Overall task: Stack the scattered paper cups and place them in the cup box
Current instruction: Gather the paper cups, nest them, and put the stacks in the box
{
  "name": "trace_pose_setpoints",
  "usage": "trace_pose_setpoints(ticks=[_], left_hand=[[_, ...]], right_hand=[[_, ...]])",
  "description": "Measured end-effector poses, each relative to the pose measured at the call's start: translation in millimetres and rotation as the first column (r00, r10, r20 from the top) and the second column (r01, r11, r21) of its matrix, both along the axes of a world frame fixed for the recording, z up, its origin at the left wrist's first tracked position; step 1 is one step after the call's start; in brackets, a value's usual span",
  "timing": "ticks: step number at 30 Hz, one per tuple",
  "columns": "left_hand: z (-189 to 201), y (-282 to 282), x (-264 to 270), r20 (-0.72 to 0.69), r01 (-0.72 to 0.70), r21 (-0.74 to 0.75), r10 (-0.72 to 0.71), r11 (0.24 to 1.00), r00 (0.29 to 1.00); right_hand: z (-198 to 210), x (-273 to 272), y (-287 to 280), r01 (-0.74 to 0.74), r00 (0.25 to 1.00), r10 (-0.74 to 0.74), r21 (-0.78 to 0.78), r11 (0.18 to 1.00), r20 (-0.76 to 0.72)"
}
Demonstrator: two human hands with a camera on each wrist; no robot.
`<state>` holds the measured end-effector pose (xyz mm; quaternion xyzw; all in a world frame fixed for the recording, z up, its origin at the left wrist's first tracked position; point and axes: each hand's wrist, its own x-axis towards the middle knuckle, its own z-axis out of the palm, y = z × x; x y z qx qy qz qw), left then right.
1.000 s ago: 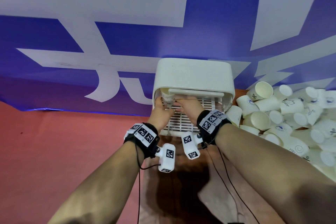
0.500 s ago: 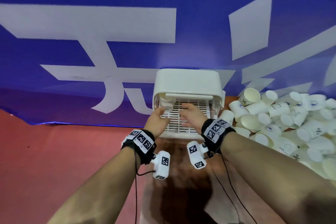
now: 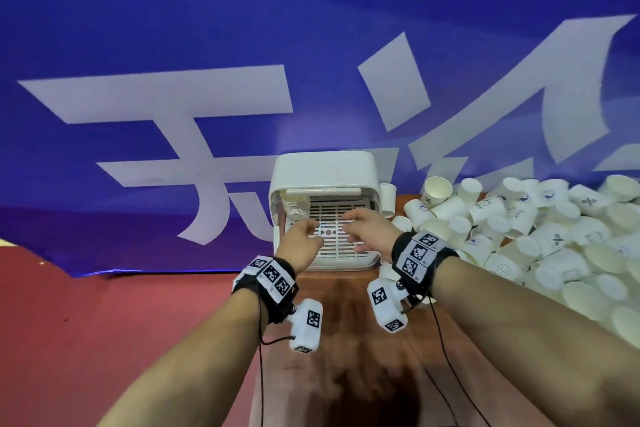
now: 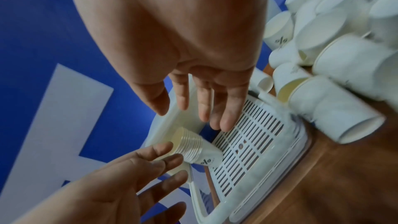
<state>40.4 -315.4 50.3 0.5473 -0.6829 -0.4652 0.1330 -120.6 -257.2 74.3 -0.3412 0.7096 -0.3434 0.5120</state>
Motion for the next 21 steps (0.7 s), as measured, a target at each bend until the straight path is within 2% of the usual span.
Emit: trace_pose_setpoints(ticks=[11,21], left_hand=[[22,123,-130,0.003,0.169,-0.088,-0.169,0.982,0.986],[13,238,-229,0.027,0.306,-0.063,-0.305,0.95,0.952]], right_hand=[[32,-118,151,0.135,0.991,-0.134,-0.049,0.99,0.017],[20,-226,290,0.29,0.957,-0.29,-0.044,0.956,0.005]])
